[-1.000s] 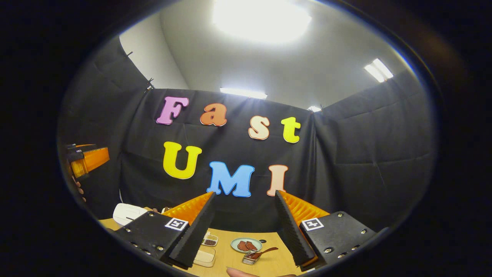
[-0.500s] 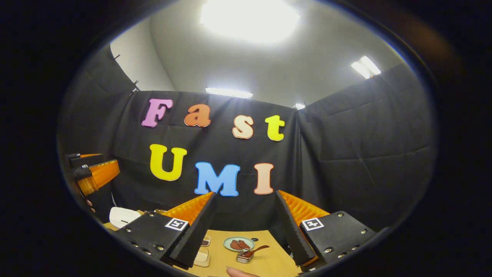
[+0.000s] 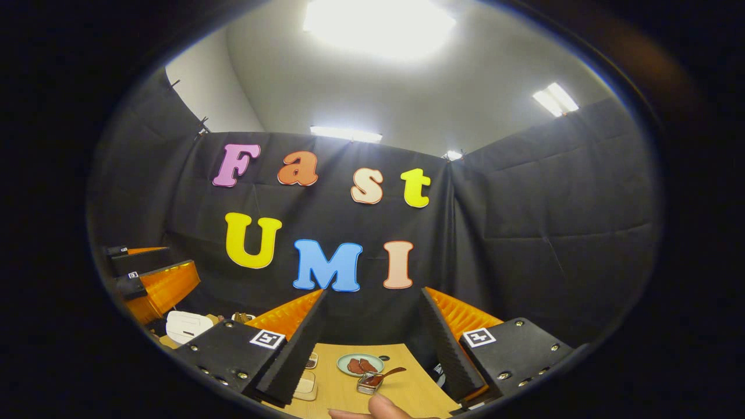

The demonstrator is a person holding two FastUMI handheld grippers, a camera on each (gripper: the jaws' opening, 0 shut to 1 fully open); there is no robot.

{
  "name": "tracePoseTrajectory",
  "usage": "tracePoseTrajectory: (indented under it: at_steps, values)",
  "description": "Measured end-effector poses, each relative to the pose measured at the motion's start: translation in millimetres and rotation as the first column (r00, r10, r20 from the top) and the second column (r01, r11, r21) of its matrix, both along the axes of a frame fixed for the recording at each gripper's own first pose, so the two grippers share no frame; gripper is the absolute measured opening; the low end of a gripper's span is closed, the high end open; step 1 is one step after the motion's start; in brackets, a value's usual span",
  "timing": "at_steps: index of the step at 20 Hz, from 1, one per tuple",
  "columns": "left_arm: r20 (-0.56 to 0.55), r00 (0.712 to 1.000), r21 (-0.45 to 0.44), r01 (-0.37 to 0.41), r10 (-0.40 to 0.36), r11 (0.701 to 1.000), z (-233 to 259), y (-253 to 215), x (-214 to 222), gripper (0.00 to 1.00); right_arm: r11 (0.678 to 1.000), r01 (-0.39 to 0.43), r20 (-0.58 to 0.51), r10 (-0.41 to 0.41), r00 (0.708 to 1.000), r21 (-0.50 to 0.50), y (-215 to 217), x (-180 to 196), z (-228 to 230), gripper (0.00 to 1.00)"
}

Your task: Close the left gripper, press the button to open the rice cooker; take a wooden spoon from the chopstick holder with the right hand, scoop a spoonful of rice and pour it into the rice cooker, then put the wooden spoon back into the chopstick holder.

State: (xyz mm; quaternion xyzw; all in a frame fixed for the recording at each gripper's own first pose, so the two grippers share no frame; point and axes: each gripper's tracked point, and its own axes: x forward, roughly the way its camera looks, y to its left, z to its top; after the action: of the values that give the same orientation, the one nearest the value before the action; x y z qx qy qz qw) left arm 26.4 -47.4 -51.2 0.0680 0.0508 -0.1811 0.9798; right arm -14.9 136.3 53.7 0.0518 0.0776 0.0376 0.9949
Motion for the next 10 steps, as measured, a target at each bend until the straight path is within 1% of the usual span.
tracePoseTrajectory:
  at_steps: [2,3,4,6,7,10]
  values:
    - [0.006,1.0,-0.005,0.012,-0.012,1.0,2.0,-5.3,-2.2,0.94,1.0,-0.016,-0.001,0.016,1.0,-0.006,7.2,-4.6,-2.9,0.95]
    - [-0.002,1.0,-0.013,0.002,-0.002,1.0,1.1,-2.7,-2.2,0.99,1.0,-0.024,-0.007,0.024,1.0,-0.006,10.0,-6.2,-5.5,0.95]
    - [-0.013,1.0,-0.026,-0.014,0.013,1.0,0.2,2.5,-3.0,0.96,0.999,-0.034,-0.011,0.034,0.999,-0.001,13.8,-8.0,-6.5,0.95]
    - [-0.024,0.999,-0.032,-0.047,0.046,0.998,-2.0,17.1,-6.6,0.96,0.999,-0.052,0.009,0.052,0.999,0.01,19.5,-9.7,-2.7,0.95]
    - [-0.018,0.998,-0.019,-0.065,0.065,0.998,-0.5,26.3,-5.4,0.96,0.999,-0.05,0.021,0.05,0.999,0.011,18.6,-8.3,-2.5,0.95]
    - [0.008,0.991,0.011,-0.133,0.133,0.991,7.4,54.7,-4.3,0.95,0.997,-0.076,-0.014,0.077,0.997,0.033,29.8,-3.7,-19.0,0.95]
